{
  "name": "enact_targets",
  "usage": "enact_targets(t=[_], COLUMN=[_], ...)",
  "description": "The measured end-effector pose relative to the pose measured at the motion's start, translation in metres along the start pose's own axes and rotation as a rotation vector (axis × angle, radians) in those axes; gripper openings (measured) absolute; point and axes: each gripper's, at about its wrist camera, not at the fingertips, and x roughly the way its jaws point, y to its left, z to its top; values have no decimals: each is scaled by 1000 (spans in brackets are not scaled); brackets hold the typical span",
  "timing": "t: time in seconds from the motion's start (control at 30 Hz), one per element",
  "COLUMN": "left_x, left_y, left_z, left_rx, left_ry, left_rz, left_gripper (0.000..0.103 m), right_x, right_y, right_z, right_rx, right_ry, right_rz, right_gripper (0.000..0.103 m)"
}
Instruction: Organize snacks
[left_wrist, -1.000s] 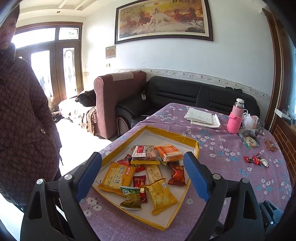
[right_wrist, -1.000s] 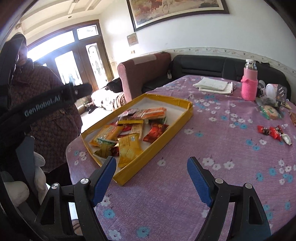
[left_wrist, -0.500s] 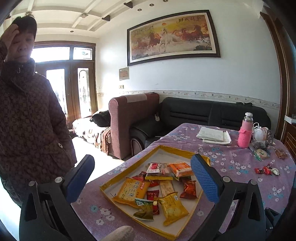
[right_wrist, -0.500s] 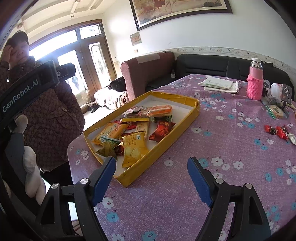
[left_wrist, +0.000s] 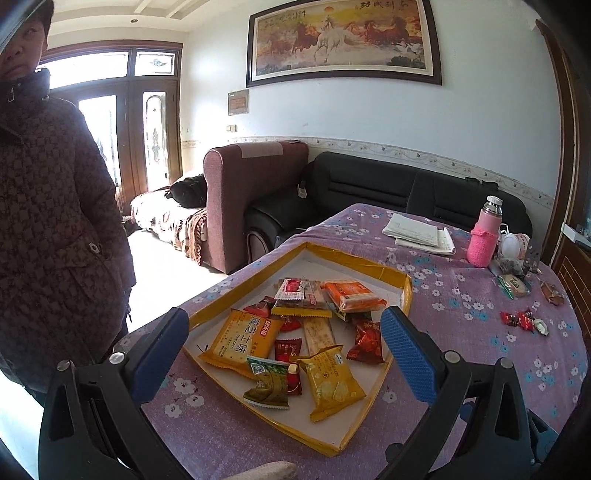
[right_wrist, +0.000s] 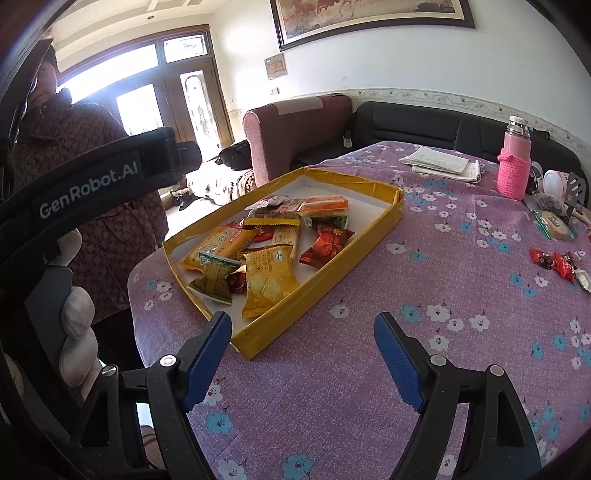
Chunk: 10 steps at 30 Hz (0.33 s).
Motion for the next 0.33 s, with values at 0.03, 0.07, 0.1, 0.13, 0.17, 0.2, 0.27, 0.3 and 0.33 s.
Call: enact_targets(t=[0.03,0.07,0.1,0.13,0.17,0.2,0.27,0.3,0.33], left_x=[1,2,4,6,9,11,15,16,16], left_y=[0,0,0,-1,-1,-1,-2,-2,-3], left_z=[-1,-2,-2,-3,-4,-5,-6,-6,-6], left_rx=[0,-1,-1,-1,-1,-1,0,1,4], left_ry=[4,9,15,23,35,47,63,68,76], left_rz=[-2,-6,-10,-13,-18,-22,-29,-34,-47], left_gripper=[103,103,103,103,103,103,103,103,103], right_x=[1,2,4,5,7,9,12,13,14], right_y=[1,3,5,6,7,9,11,11,10], right_z=[0,-1,-1,-2,-2,-3,-4,-4,-4], right_rx=[-4,-9,-13,-16,-19,-20,-18,-16,-12], right_ry=[4,6,9,12,17,23,29,32,33], right_rz=[-4,-7,-6,-3,0,6,20,25,24], right_gripper=[81,81,81,81,81,81,81,81,81])
